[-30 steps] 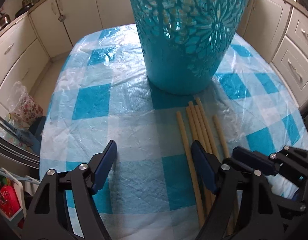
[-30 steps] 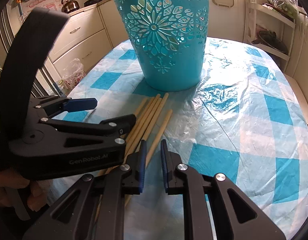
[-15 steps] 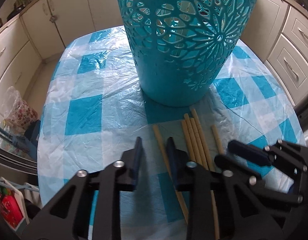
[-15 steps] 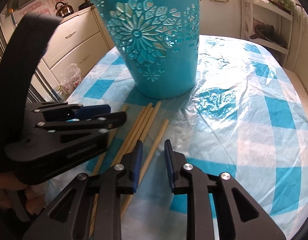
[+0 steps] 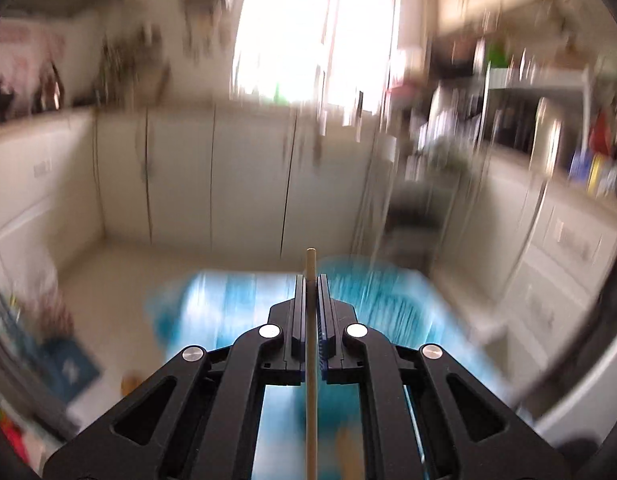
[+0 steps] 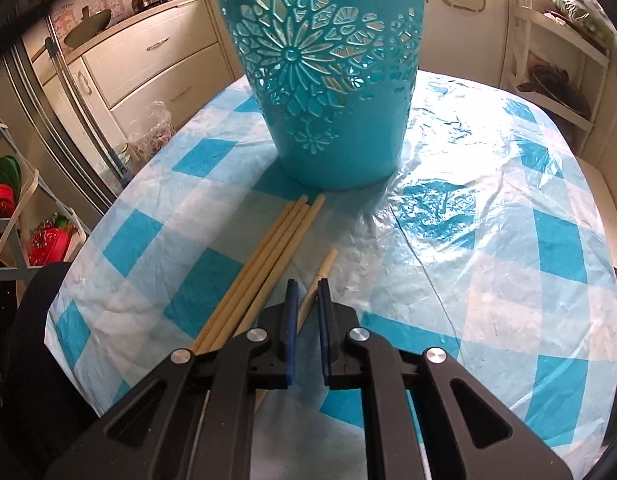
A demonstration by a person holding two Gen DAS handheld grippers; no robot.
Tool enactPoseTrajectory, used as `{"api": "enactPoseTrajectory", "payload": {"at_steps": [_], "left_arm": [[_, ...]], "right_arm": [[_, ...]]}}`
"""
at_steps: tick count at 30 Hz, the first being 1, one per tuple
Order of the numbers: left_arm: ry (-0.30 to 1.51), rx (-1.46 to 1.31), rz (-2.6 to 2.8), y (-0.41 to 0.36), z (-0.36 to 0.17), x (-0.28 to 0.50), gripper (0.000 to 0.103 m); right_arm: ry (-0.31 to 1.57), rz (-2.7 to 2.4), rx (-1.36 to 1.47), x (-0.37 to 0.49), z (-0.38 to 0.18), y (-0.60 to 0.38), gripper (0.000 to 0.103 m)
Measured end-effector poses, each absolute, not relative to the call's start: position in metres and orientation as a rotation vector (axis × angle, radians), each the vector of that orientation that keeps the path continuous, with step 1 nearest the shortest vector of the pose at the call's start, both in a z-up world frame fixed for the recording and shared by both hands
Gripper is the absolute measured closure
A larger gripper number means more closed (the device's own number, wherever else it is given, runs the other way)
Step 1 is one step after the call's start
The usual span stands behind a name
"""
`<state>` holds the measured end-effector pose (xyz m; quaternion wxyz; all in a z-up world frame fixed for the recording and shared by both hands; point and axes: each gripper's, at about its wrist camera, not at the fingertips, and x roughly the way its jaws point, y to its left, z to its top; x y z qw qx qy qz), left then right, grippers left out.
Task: Organize utensils
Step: 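Lift the chopstick over the teal basket and open the left gripper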
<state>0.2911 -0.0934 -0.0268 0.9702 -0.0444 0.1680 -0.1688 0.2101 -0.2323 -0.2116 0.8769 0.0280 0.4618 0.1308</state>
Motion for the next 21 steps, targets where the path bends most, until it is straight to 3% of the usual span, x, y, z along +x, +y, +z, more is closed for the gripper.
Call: {"api": "enactPoseTrajectory", "payload": {"at_steps": [6,21], "left_arm": [[-0.009,-0.253,-0.224,-0.109,0.031,0.305,0.098],[0.114,-0.186,-0.167,-0.156,-0.042,0.350,0.098]], "right_arm": [[0.943,0.278,0.088,0.206,-0.213,-0.238,0.093],[0.936,0.309,0.095,0.205,-0.212,-0.243,0.093]]}}
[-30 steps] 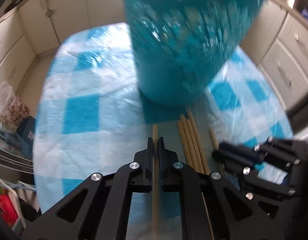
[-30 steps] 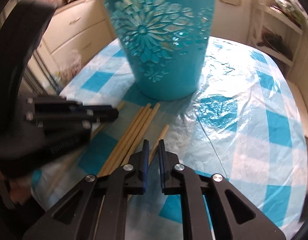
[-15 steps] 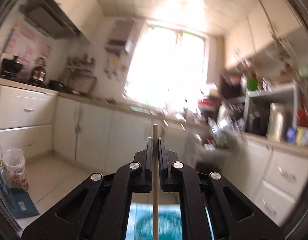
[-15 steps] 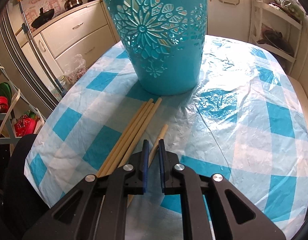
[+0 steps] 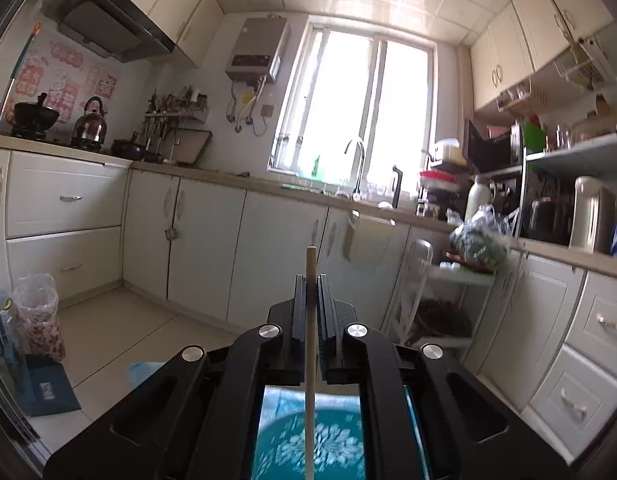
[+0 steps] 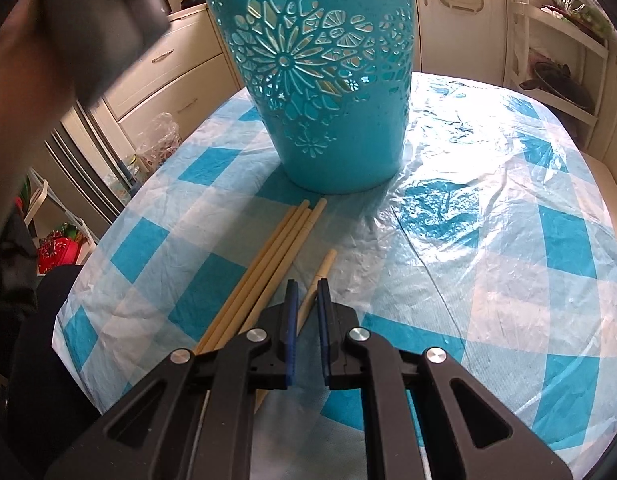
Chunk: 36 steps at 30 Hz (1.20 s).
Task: Organize utensils
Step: 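Lift the chopstick over the teal basket and open the left gripper, then close the right gripper on a wooden chopstick from the pile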
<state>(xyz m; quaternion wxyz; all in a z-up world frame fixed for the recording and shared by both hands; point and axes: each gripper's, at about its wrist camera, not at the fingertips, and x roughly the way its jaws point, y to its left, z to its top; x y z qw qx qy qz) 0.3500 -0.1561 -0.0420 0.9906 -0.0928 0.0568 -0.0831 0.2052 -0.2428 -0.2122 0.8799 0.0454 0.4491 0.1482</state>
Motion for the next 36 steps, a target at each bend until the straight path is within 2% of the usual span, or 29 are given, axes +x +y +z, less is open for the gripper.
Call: {"api": "enactPoseTrajectory", "payload": {"at_steps": [9,12,16,21,27,29,31,32,36], "left_arm": [[0.191,-0.114,-0.184,-0.149,-0.066,0.340,0.097],[0.202,-0.110,-0.187,-0.143,-0.067,0.335,0.092],[0.197,-0.114,-0.188,-0.135,-0.065,0.328,0.083],[0.198,-0.125,-0.193,-0.130,-0.061,0.323,0.079],[0.205,-0.110,-0.200,-0.133,-0.063,0.319,0.073],[0.210,-0.104,-0.202,-0.135,-0.063,0.318,0.069],[0.213,-0.099,-0.204,-0.136,-0.064,0.315,0.066],[0.215,-0.097,-0.205,-0.136,-0.065,0.313,0.064],[0.219,-0.099,-0.199,-0.134,-0.064,0.309,0.062]], "right_arm": [[0.939,0.308,0.118,0.207,-0.212,-0.245,0.092],[0.937,0.293,0.114,0.209,-0.212,-0.244,0.091],[0.942,0.274,0.132,0.214,-0.211,-0.245,0.081],[0.960,0.249,0.127,0.221,-0.210,-0.244,0.081],[0.972,0.219,-0.069,0.220,-0.210,-0.220,0.081],[0.984,0.220,-0.125,0.218,-0.209,-0.214,0.081],[0.989,0.255,-0.160,0.215,-0.208,-0.209,0.092],[0.988,0.262,-0.154,0.213,-0.209,-0.210,0.093],[0.962,0.278,0.022,0.212,-0.208,-0.238,0.097]]}}
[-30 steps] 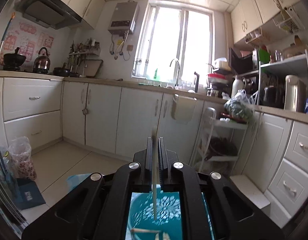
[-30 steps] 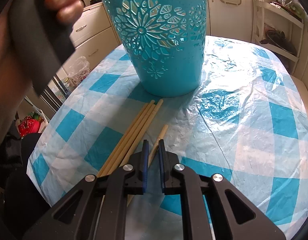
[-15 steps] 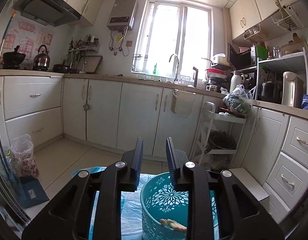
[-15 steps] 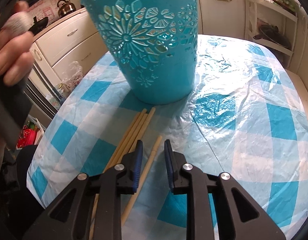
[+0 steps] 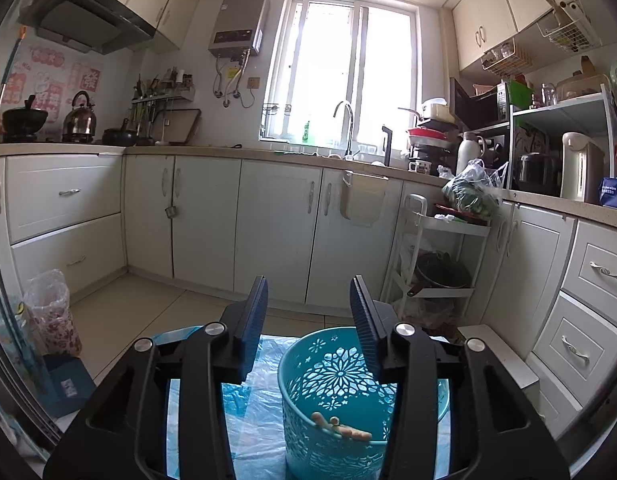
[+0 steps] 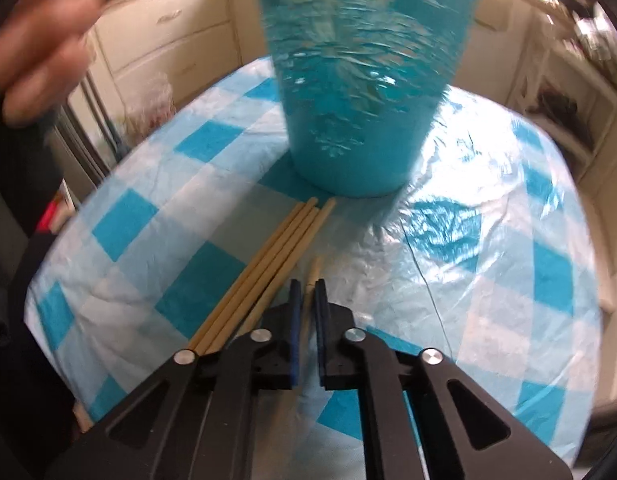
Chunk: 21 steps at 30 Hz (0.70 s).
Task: Organize utensils
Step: 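Close the right gripper on a wooden chopstick from the pile, then lift the chopstick over the teal basket and open the right gripper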
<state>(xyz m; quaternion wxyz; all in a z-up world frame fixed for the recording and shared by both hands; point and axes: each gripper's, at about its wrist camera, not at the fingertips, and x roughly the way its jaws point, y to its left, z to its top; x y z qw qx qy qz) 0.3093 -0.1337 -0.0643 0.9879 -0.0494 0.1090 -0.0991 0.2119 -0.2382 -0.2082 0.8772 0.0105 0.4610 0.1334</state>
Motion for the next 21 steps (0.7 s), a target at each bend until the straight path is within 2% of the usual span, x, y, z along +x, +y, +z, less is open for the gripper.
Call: {"api": "enactPoseTrajectory", "payload": {"at_steps": [5,15,21], "left_arm": [[0.218,-0.114,-0.186,-0.127,-0.063,0.305,0.060],[0.186,-0.156,-0.156,-0.113,-0.054,0.292,0.057],[0.137,-0.162,-0.122,-0.101,-0.041,0.285,0.055]], "right_arm": [[0.708,0.314,0.173,0.195,-0.171,-0.267,0.097],[-0.019,0.232,0.447,0.159,-0.055,-0.298,0.097],[-0.276,0.254,0.586,0.168,-0.016,-0.310,0.097]]}}
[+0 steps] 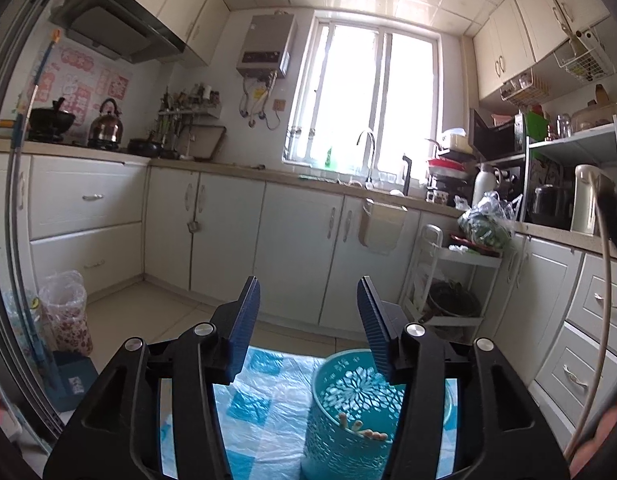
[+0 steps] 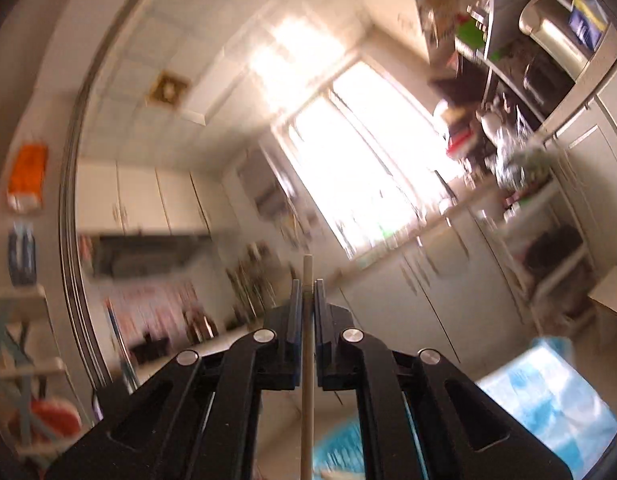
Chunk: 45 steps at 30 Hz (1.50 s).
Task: Organize utensils
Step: 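Lift the chopstick over the teal basket and open the right gripper, then return the right gripper to the pile and grasp another chopstick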
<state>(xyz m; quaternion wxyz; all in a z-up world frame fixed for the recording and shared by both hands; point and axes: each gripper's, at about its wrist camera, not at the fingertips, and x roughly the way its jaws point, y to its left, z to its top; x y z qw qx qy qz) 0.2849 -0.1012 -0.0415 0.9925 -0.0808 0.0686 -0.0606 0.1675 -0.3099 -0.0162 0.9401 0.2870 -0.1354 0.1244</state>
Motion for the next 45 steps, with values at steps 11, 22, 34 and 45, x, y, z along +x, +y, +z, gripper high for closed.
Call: {"api": "enactPoseTrajectory", "payload": {"at_steps": [11,22,34,45], "left_arm": [[0.107,-0.171,-0.080,-0.083,-0.032,0.290,0.054],[0.121,-0.159,-0.102,-0.088,-0.037,0.291,0.054],[0.139,-0.176,-0.100,-0.082,-0.046,0.291,0.054],[0.249,-0.133,-0.146,-0.087,-0.091,0.269,0.053]], "right_arm": [[-0.368,0.318,0.671,0.209,-0.035,-0.314,0.097],[-0.208,0.325,0.639,0.239,-0.082,-0.310,0.096],[0.095,0.188,0.641,0.213,-0.096,-0.338,0.063],[0.814,-0.030,0.494,0.208,-0.190,-0.315,0.064]]}}
